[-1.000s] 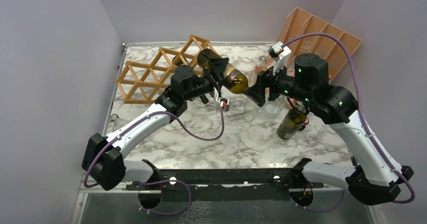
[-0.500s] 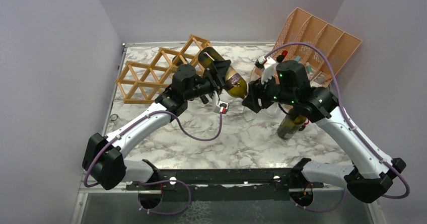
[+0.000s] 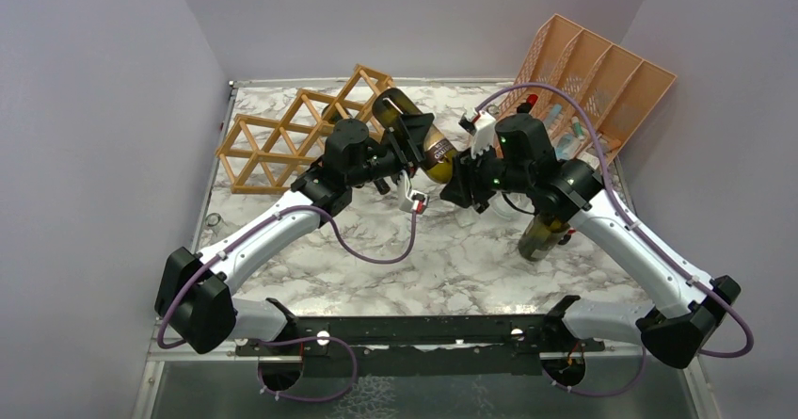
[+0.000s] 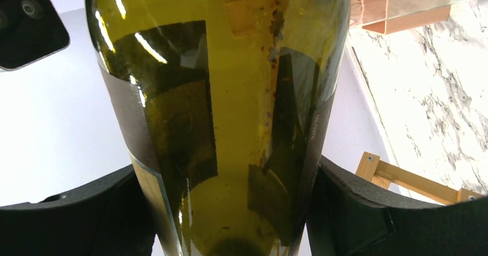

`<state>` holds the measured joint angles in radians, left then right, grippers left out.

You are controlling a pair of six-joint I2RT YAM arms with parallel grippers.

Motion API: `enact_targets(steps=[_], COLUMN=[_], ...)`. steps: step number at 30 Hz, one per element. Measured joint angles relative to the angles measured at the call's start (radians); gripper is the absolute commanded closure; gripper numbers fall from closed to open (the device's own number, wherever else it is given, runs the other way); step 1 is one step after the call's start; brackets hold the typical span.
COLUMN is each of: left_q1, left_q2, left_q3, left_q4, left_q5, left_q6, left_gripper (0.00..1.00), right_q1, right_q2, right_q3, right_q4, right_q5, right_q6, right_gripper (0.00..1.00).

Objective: Put the wine bottle on the wine rack

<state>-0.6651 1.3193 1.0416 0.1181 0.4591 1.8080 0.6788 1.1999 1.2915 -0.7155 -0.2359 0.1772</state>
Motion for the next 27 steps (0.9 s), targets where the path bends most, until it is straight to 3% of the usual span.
enact_targets(steps=[2,6,7,8,9,11,12,22,27], left_q1=[0.000,0.001,0.001,0.001,0.001,0.001,0.001,-0.014,-0.016], left_q2=[0.000,0.001,0.001,0.001,0.001,0.001,0.001,-0.011,-0.025], left_q3=[0.000,0.000,0.000,0.000,0.000,0.000,0.000,0.009,0.087], left_q4=[-0.002,-0.008,-0.010,-0.013,-0.015,-0.017,-0.017,0.029,-0.044], left_q5=[-0.003,-0.022,-0.025,-0.028,-0.030,-0.031,-0.031,-0.022,-0.030], left_q6=[0.001,0.004,0.003,0.003,0.003,-0.006,-0.012,-0.149,-0.336], left_gripper=[1.00,1.00,1.00,0.92,0.73,0.07,0.02,0.01,0.01], right_q1=[0.000,0.001,0.001,0.001,0.001,0.001,0.001,0.003,0.003], right_q2=[0.001,0.008,0.011,0.013,0.014,0.014,0.014,-0.034,-0.035], right_q3=[-0.003,-0.006,-0.006,-0.006,-0.006,-0.006,-0.006,-0.025,-0.005], right_q4=[0.010,0.015,0.015,0.015,0.016,0.016,0.017,0.037,0.058], right_q5=[-0.006,-0.010,-0.010,-0.010,-0.009,-0.008,-0.008,0.082,0.146], right_q6=[0.006,0.015,0.013,0.014,0.014,0.016,0.016,0.058,0.092], right_gripper=[0.66,0.97,0.99,0.99,0.99,0.99,0.99,0.99,0.99])
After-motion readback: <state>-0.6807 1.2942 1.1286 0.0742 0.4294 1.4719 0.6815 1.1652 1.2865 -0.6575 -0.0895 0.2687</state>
